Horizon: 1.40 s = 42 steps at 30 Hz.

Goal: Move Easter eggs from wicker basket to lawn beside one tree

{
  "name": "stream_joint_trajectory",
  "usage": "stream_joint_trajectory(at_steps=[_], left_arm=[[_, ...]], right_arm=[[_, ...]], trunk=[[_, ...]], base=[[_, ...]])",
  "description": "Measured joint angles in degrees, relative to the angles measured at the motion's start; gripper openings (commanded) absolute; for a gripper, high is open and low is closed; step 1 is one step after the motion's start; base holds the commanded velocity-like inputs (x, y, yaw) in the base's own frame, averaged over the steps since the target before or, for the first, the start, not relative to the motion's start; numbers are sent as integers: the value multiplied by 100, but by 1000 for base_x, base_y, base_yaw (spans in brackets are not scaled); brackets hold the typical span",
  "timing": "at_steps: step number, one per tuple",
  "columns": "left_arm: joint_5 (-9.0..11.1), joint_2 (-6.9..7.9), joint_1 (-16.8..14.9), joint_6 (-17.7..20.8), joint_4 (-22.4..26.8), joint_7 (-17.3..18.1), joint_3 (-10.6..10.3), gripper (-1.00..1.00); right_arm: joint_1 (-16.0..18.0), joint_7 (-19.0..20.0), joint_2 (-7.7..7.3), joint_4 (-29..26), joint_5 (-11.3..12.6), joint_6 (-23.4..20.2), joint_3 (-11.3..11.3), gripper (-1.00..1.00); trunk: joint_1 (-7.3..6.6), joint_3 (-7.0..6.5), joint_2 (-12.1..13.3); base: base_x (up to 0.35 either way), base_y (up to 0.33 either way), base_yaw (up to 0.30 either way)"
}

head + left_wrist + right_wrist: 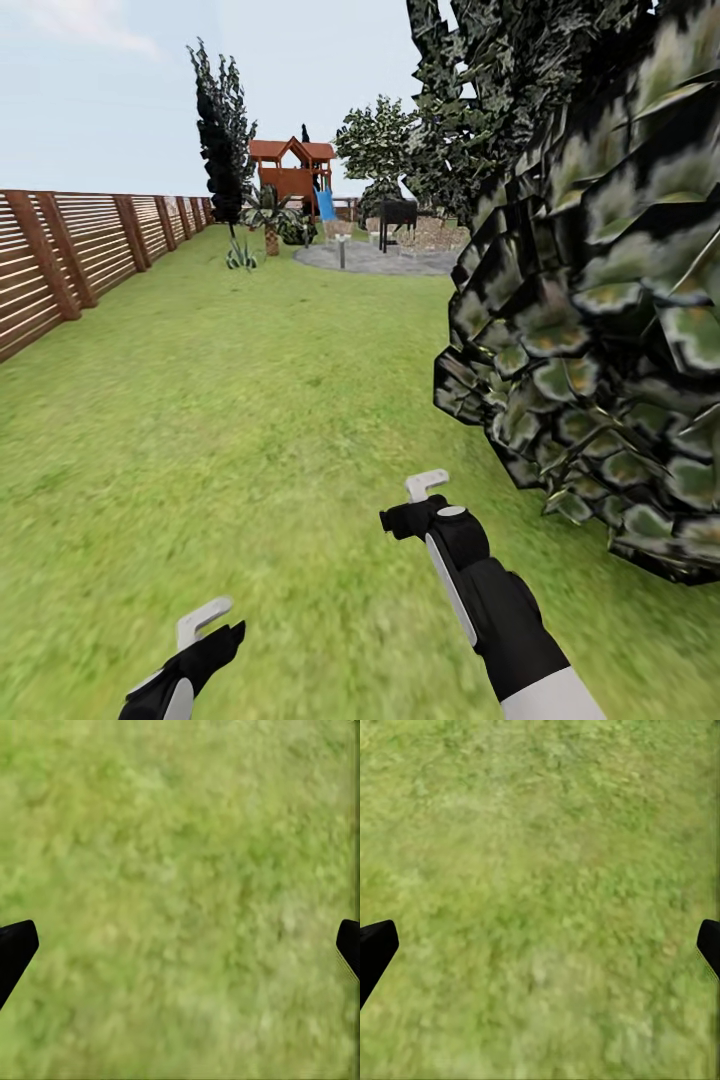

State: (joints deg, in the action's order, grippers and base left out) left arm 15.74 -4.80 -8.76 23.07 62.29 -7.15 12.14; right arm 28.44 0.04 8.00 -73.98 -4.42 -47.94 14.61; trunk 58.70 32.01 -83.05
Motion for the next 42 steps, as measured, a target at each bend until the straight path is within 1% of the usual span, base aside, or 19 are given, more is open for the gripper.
stream_joint_trajectory(at_steps=[6, 14, 22, 31, 42], left_arm=[[0, 1, 0, 0, -5, 0, 0, 100], [0, 1, 0, 0, -24, 0, -1, 100], [5, 8, 0, 1, -34, 0, 1, 100], [9, 9, 0, 7, -37, 6, 2, 100], [9, 8, 1, 20, -55, 8, 10, 100]], right_arm=[[0, 4, 5, -72, 1, -16, -12, 100], [-1, 1, 2, -167, 2, -33, -25, 100], [0, 8, 0, -181, 22, -1, -30, 100], [0, 11, -1, -184, 25, -8, -32, 100], [0, 12, -2, -190, 33, -8, -34, 100]], trunk=[[0, 0, 0], [0, 0, 0], [0, 0, 0], [0, 0, 0], [1, 0, 0]], base=[[310, -151, -27], [310, -160, -155], [322, -37, -31], [320, 92, -1], [228, 242, 0]])
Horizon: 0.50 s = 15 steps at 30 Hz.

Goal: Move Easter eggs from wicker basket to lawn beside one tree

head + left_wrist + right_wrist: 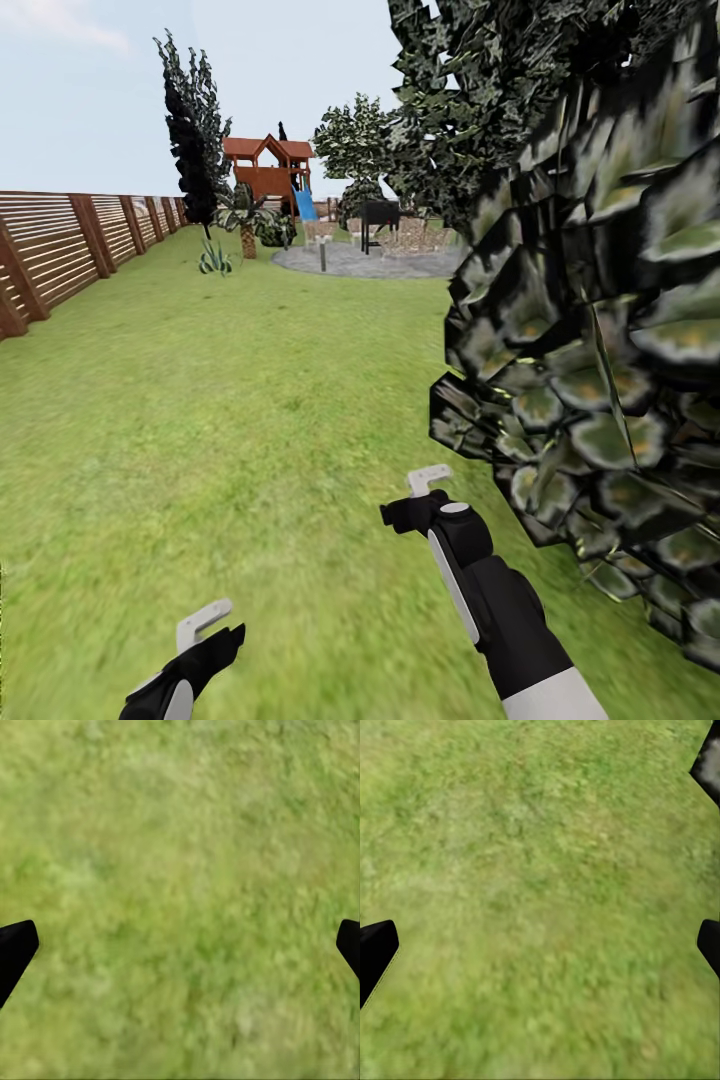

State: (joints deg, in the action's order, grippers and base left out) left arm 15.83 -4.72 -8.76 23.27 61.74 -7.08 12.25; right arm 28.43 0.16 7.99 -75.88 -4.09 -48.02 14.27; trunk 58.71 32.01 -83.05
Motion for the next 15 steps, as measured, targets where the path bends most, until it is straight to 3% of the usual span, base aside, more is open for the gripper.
stream_joint_trajectory(at_steps=[15], left_arm=[[20, 6, -21, 7, -34, 11, 33, 100]], right_arm=[[0, 1, 4, -72, 18, -101, 6, 100]], trunk=[[1, 0, 0]], base=[[135, 299, 0]])
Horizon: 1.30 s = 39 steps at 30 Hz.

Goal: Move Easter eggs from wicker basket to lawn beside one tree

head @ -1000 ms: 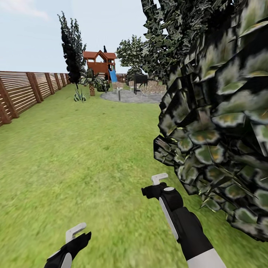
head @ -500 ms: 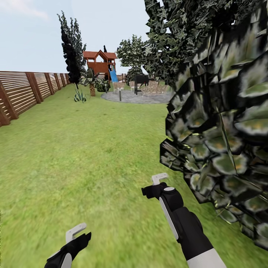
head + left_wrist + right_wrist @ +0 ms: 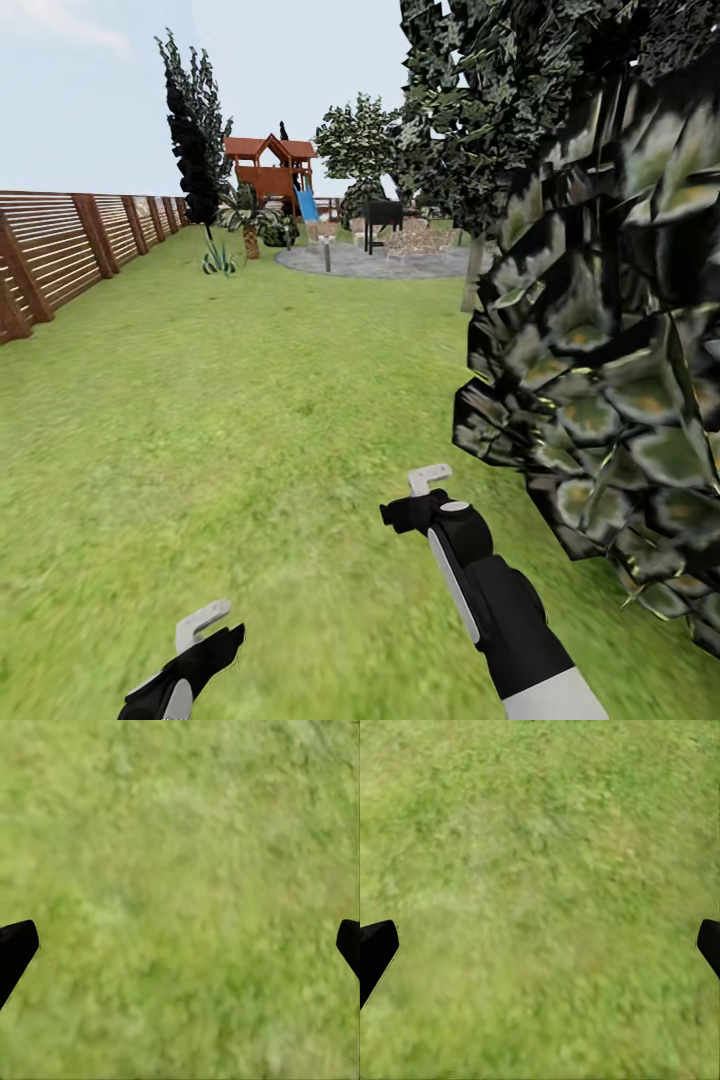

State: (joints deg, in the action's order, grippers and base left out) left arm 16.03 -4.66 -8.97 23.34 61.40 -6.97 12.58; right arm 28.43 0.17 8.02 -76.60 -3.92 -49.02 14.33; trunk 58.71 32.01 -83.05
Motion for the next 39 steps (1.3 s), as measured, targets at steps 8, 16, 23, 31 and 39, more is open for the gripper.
stream_joint_trajectory(at_steps=[8, 16, 23, 31, 39], left_arm=[[392, 78, -1003, 61, -954, 15, -9, 100], [418, 70, -1246, -154, -1550, 7, -28, 100], [433, 48, -1283, -267, -1669, 2, -26, 100], [432, 52, -1289, -292, -1698, 3, -28, 100], [414, 83, -1289, -298, -1723, 9, -36, 100]], right_arm=[[57, -29, 21, -187, -16, -455, -6, 100], [66, 5, 15, -257, 14, -476, -26, 100], [69, 7, 15, -283, 14, -472, -24, 100], [62, 17, 9, -305, 15, -459, -3, 100], [61, -7, 20, -471, 14, -506, -18, 100]], trunk=[[0, 0, 0], [0, 0, 0], [0, 0, 0], [-1, 0, 0], [-1, 0, 0]], base=[[123, 304, 0], [120, 304, 0], [140, 302, 0], [209, 273, 0], [236, 258, 0]])
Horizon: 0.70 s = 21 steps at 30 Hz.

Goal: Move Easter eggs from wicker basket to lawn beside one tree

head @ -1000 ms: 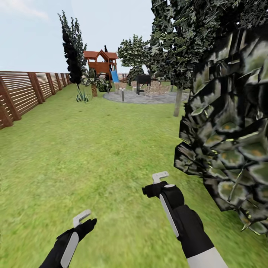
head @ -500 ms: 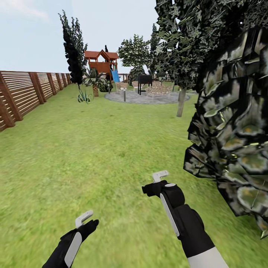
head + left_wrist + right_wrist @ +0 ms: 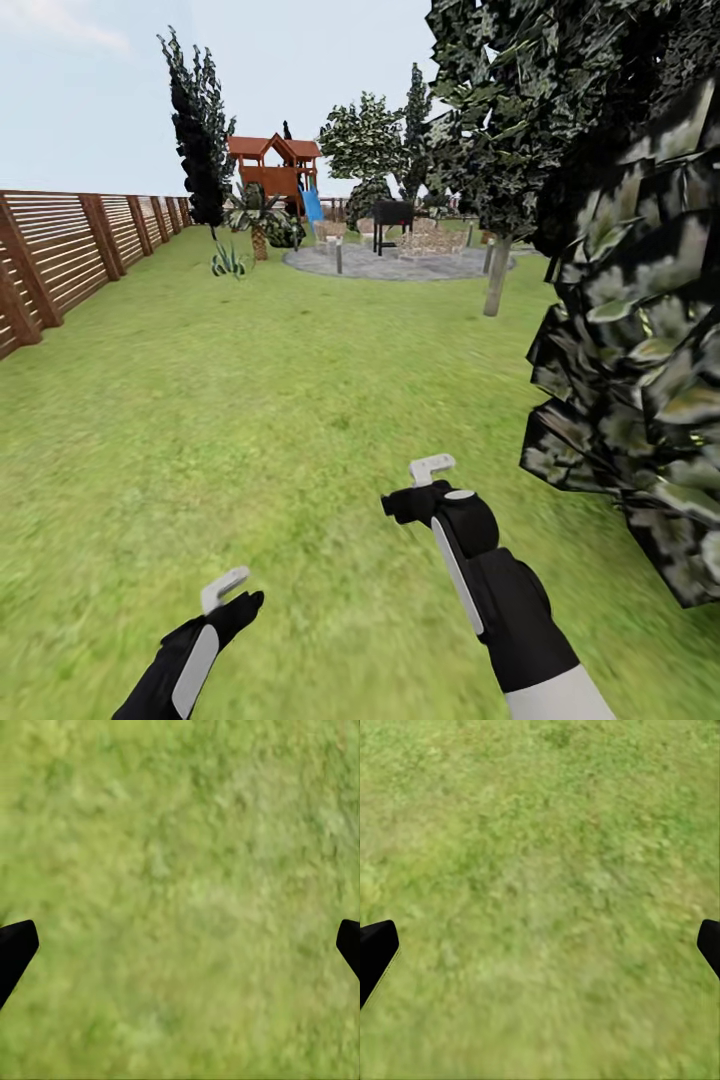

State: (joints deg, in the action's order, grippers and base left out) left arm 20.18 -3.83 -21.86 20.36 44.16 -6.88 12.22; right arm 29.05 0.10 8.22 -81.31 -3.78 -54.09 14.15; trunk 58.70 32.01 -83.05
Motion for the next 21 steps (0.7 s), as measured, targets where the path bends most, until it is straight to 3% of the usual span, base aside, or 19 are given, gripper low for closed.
stream_joint_trajectory(at_steps=[21], left_arm=[[5, 27, 0, 11, -116, 75, -2, 100]], right_arm=[[-44, 24, -5, -379, 6, -40, -29, 100]], trunk=[[0, 0, 0]], base=[[239, 256, 0]])
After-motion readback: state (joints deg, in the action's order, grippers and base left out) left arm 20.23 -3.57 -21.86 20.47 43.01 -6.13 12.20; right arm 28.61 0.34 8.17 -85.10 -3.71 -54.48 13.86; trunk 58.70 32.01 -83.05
